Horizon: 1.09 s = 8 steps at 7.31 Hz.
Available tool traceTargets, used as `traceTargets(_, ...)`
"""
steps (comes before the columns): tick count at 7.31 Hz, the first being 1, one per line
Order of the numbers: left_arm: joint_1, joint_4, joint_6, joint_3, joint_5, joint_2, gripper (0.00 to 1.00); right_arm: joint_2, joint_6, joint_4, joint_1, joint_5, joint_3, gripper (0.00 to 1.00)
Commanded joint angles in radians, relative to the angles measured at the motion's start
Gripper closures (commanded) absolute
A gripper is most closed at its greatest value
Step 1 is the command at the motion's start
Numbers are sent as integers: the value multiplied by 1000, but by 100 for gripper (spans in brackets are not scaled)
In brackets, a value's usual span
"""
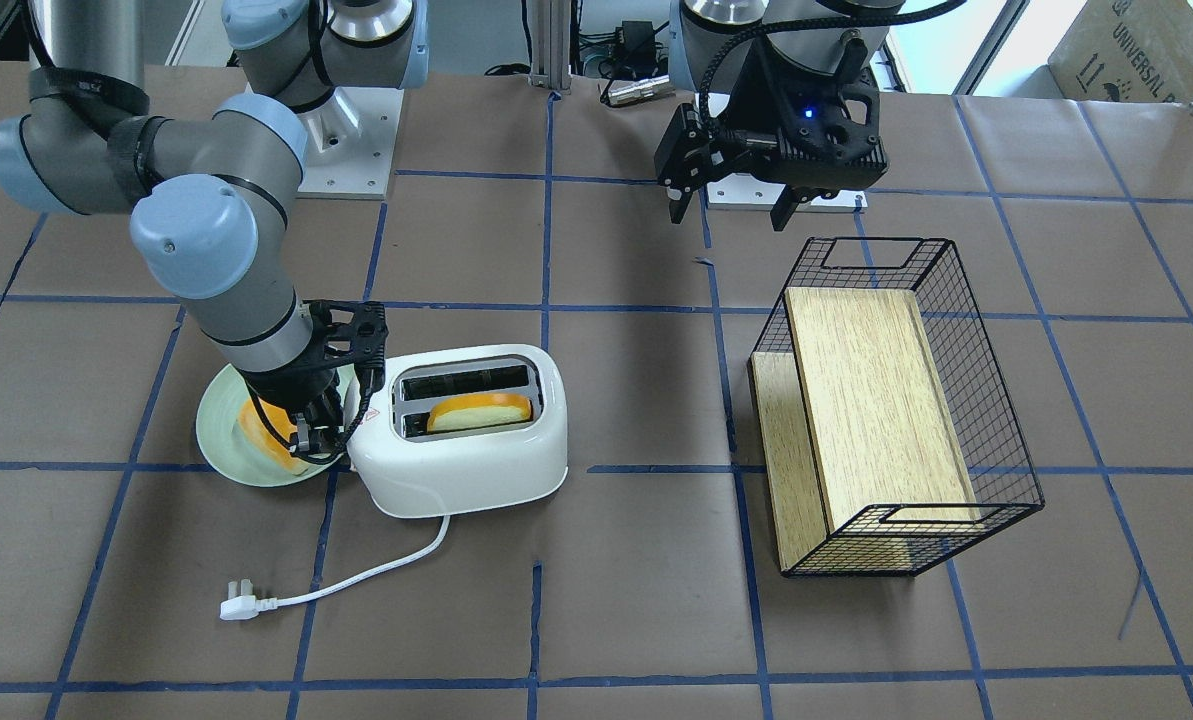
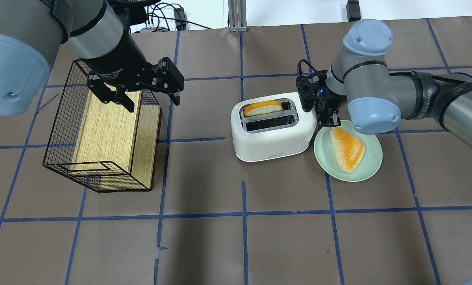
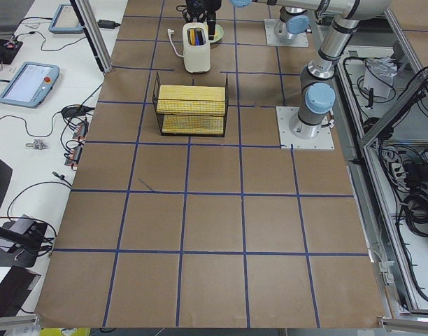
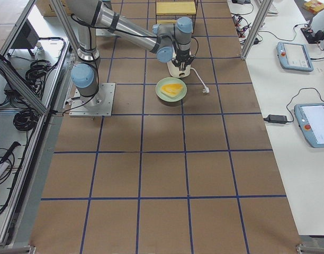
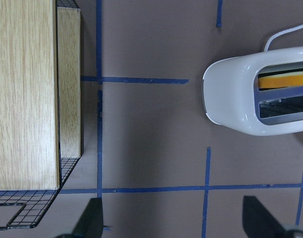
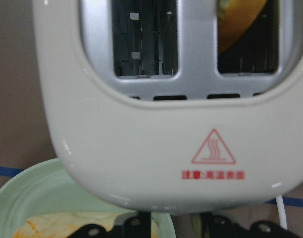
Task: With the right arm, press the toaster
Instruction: 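Press the toaster lever down with the right gripper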
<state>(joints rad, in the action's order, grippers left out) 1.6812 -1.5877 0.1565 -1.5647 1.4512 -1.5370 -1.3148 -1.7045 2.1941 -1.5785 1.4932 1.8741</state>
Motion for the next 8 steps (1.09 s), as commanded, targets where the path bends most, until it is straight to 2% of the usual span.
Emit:
traceTargets(1,0,0,0,0,0,0,0,3,0,4,0,-17,3,61)
traceTargets(4,0,0,0,0,0,0,0,3,0,30,3,-11,14,61)
traceTargets(5,0,0,0,0,0,0,0,-4,8,21,3,-2,4,58)
traceTargets(6,0,0,0,0,0,0,0,-12,17,15,6,-8,-10,52)
traceTargets(8,0,0,0,0,0,0,0,-65,145,-141,0,-10,-111,34)
